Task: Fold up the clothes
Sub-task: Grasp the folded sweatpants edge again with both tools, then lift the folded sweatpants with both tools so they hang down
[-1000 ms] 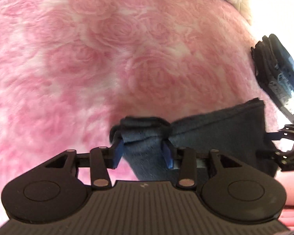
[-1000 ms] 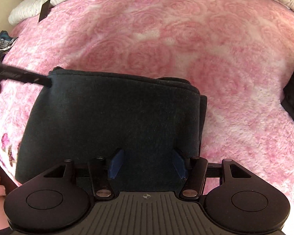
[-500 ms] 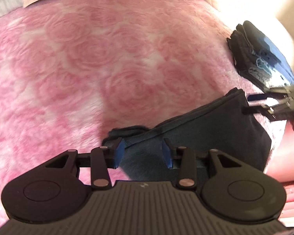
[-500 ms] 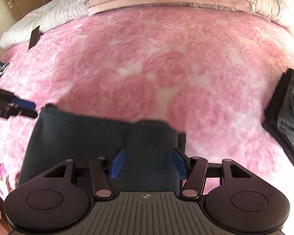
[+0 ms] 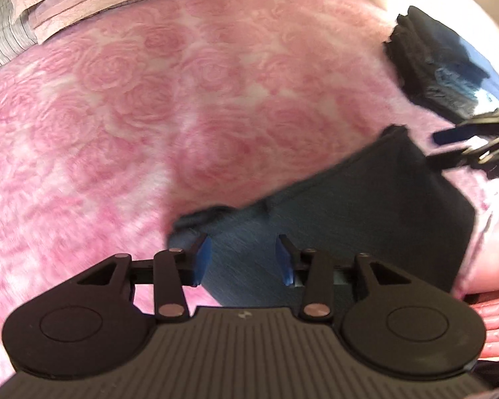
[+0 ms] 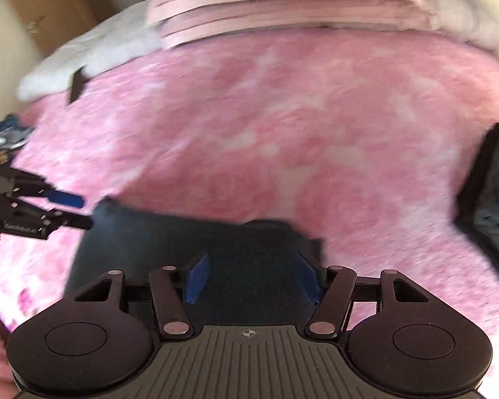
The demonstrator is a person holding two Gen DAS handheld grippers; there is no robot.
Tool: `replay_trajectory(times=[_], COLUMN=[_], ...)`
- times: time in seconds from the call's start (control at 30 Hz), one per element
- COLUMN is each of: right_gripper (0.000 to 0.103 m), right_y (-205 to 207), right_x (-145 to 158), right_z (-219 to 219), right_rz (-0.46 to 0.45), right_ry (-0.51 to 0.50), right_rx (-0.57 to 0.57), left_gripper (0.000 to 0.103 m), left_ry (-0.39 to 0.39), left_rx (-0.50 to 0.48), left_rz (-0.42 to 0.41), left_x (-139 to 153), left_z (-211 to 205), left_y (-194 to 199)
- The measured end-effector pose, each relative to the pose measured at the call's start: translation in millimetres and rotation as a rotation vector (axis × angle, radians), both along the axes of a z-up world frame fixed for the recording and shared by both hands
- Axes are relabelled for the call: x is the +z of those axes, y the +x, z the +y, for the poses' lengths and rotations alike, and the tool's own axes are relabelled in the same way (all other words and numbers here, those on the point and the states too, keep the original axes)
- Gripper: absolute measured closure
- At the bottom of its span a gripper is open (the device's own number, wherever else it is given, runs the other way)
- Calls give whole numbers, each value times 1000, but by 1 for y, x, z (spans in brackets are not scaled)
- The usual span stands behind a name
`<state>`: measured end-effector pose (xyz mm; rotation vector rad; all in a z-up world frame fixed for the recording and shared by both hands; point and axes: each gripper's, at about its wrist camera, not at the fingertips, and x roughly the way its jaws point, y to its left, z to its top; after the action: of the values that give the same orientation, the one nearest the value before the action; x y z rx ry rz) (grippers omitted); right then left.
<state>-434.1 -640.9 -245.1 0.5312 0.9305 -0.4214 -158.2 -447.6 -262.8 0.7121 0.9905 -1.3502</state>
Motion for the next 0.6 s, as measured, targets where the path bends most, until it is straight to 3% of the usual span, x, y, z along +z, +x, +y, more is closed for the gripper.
replay_trajectory(times=[0.17, 0.43, 0.53, 0.6], right_gripper=[40, 40, 40, 40], right_y=[14, -16, -36, -46], right_x=[-47, -12, -28, -25], right_z=[2, 13, 21, 27], right_rz=[77, 41, 71, 61], right_ry=[57, 3, 62, 48], right_rx=[75, 203, 170, 138], left_gripper=[64, 59, 59, 60], left_ry=[67, 76, 66, 67], left_rx=[-51, -44, -42, -48], left_rz=[-33, -98, -93, -88], left_x=[-30, -51, -52, -45], left_z=[-4, -24, -20, -17], left_y=[-35, -41, -39, -39])
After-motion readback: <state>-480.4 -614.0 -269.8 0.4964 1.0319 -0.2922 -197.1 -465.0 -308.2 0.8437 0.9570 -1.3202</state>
